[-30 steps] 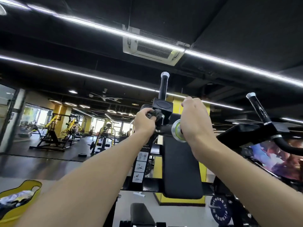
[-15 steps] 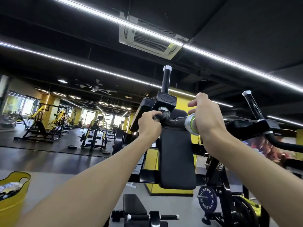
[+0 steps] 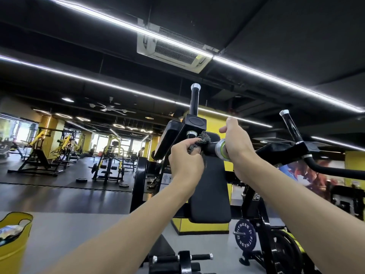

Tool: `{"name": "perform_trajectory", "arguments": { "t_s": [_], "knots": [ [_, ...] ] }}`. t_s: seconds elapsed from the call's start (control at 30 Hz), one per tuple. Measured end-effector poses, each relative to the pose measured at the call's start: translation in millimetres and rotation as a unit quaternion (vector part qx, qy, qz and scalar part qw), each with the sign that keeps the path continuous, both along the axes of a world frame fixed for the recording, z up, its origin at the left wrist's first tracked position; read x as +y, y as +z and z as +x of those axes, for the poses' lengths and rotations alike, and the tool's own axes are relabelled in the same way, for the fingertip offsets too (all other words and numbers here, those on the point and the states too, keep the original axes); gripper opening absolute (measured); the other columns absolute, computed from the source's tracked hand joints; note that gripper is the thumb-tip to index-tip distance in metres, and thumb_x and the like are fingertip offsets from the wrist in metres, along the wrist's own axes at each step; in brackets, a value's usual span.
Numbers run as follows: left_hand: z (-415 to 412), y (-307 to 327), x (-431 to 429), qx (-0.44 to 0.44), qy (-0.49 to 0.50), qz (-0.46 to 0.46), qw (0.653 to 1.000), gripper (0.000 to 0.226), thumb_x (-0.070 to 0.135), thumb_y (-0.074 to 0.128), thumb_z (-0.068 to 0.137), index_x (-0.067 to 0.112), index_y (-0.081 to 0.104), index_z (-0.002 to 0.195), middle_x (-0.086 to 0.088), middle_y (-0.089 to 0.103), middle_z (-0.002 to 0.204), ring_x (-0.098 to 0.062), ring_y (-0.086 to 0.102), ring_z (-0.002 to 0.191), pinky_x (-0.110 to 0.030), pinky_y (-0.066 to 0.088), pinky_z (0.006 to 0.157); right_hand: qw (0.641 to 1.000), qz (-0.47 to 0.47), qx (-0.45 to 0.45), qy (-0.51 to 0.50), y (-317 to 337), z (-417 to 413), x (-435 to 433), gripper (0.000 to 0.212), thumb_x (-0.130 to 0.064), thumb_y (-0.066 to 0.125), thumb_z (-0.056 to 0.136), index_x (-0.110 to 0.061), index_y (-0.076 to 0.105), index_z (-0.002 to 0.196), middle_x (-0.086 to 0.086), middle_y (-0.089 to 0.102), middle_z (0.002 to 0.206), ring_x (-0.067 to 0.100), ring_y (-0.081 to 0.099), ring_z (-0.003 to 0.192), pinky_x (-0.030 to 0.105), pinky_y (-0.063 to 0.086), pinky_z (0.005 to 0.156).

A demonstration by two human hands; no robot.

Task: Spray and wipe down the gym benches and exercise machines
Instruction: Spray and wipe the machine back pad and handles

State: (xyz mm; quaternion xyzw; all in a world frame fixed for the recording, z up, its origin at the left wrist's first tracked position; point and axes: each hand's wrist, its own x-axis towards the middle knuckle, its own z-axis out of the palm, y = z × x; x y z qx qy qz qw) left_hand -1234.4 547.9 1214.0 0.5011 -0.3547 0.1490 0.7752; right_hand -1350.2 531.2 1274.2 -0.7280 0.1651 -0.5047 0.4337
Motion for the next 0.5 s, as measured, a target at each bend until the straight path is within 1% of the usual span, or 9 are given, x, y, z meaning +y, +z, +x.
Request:
{"name": "perform_trajectory", "arguments": {
  "t_s": [0.07, 0.1, 0.13, 0.17, 0.2, 0.27, 0.33, 0.43, 0.5],
  "knots": [
    [-11.1, -1.1, 5.8, -0.004, -0.013, -0.005, 1.000, 0.035, 0.002, 0.057, 0.097, 0.026, 0.073, 0.117, -0.001, 0.072, 0.100, -0.014, 0.062, 0.069, -0.021, 0.046, 0.052, 1.000, 0.011, 0.001, 0.002, 0.4, 0.0, 0.2, 0.039, -0.037, 0.027, 0.104, -0.009, 0.053, 0.103, 0.002, 0.037, 0.075, 0.015, 0.034, 0.071, 0.030, 0.041, 0.070],
    [-17.3, -1.7, 10.4, -0.006, -0.021, -0.006, 1.000, 0.035, 0.002, 0.057, 0.097, 0.026, 0.072, 0.117, -0.001, 0.073, 0.100, -0.014, 0.061, 0.072, -0.022, 0.049, 0.057, 1.000, 0.015, 0.002, 0.004, 0.4, -0.1, 0.7, 0.041, -0.039, 0.027, 0.104, -0.010, 0.055, 0.110, 0.001, 0.038, 0.076, 0.011, 0.029, 0.070, 0.031, 0.040, 0.068],
    [-24.2, -3.4, 16.0, -0.013, -0.029, -0.007, 0.999, 0.035, 0.002, 0.056, 0.098, 0.026, 0.072, 0.117, 0.001, 0.073, 0.101, -0.013, 0.062, 0.076, -0.024, 0.053, 0.065, 1.000, 0.019, 0.003, 0.009, 0.5, 0.5, 0.7, 0.043, -0.040, 0.026, 0.105, -0.010, 0.054, 0.118, 0.001, 0.040, 0.078, 0.024, 0.046, 0.067, 0.031, 0.037, 0.065],
    [-30.8, -6.4, 21.7, -0.027, -0.036, -0.009, 0.999, 0.034, 0.002, 0.057, 0.098, 0.027, 0.072, 0.117, 0.004, 0.073, 0.101, -0.012, 0.062, 0.081, -0.024, 0.053, 0.073, 1.000, 0.024, 0.003, 0.015, 0.6, 1.1, -0.1, 0.046, -0.042, 0.026, 0.105, -0.011, 0.052, 0.126, 0.000, 0.042, 0.080, 0.027, 0.053, 0.093, 0.032, 0.036, 0.065],
    [-38.1, -8.9, 28.5, -0.049, -0.045, -0.012, 0.998, 0.034, 0.003, 0.057, 0.098, 0.027, 0.073, 0.116, 0.008, 0.073, 0.102, -0.011, 0.065, 0.086, -0.024, 0.054, 0.079, 0.999, 0.027, 0.002, 0.018, 0.5, 2.2, -1.7, 0.048, -0.044, 0.026, 0.105, -0.012, 0.050, 0.131, -0.001, 0.045, 0.078, 0.019, 0.050, 0.070, 0.032, 0.036, 0.066],
    [-45.4, -5.5, 44.3, -0.096, -0.078, -0.034, 0.992, 0.034, 0.000, 0.059, 0.097, 0.028, 0.075, 0.109, 0.012, 0.072, 0.103, -0.009, 0.068, 0.098, -0.025, 0.056, 0.086, 0.999, 0.024, -0.005, 0.021, -0.1, 5.2, -5.4, 0.050, -0.049, 0.025, 0.103, -0.015, 0.048, 0.132, -0.001, 0.049, 0.074, 0.015, 0.049, 0.069, 0.034, 0.040, 0.076],
    [-26.1, 14.5, 50.7, -0.123, -0.086, -0.049, 0.988, 0.039, -0.005, 0.059, 0.095, 0.030, 0.075, 0.100, 0.012, 0.072, 0.101, -0.007, 0.069, 0.098, -0.025, 0.058, 0.086, 1.000, 0.009, -0.020, 0.018, 0.5, 8.6, -11.1, 0.053, -0.053, 0.022, 0.102, -0.017, 0.046, 0.134, -0.002, 0.054, 0.088, 0.018, 0.052, 0.083, 0.037, 0.039, 0.086],
    [34.8, 60.0, 38.7, -0.123, 0.050, 0.000, 0.991, 0.032, -0.001, 0.061, 0.095, 0.027, 0.077, 0.100, 0.008, 0.073, 0.101, -0.008, 0.068, 0.096, -0.026, 0.056, 0.091, 0.999, -0.032, -0.040, -0.011, 0.2, 11.1, -17.4, 0.054, -0.050, 0.018, 0.104, -0.017, 0.042, 0.139, 0.001, 0.047, 0.115, 0.021, 0.049, 0.109, 0.036, 0.037, 0.094],
    [66.1, 78.9, 22.3, -0.162, 0.156, 0.084, 0.971, 0.031, -0.002, 0.059, 0.095, 0.020, 0.077, 0.107, 0.002, 0.072, 0.110, -0.014, 0.065, 0.103, -0.023, 0.049, 0.094, 0.997, -0.059, -0.049, -0.018, -0.2, 11.6, -21.0, 0.050, -0.047, 0.018, 0.105, -0.016, 0.045, 0.135, 0.002, 0.048, 0.118, 0.017, 0.048, 0.103, 0.032, 0.034, 0.085]
  ]
}}
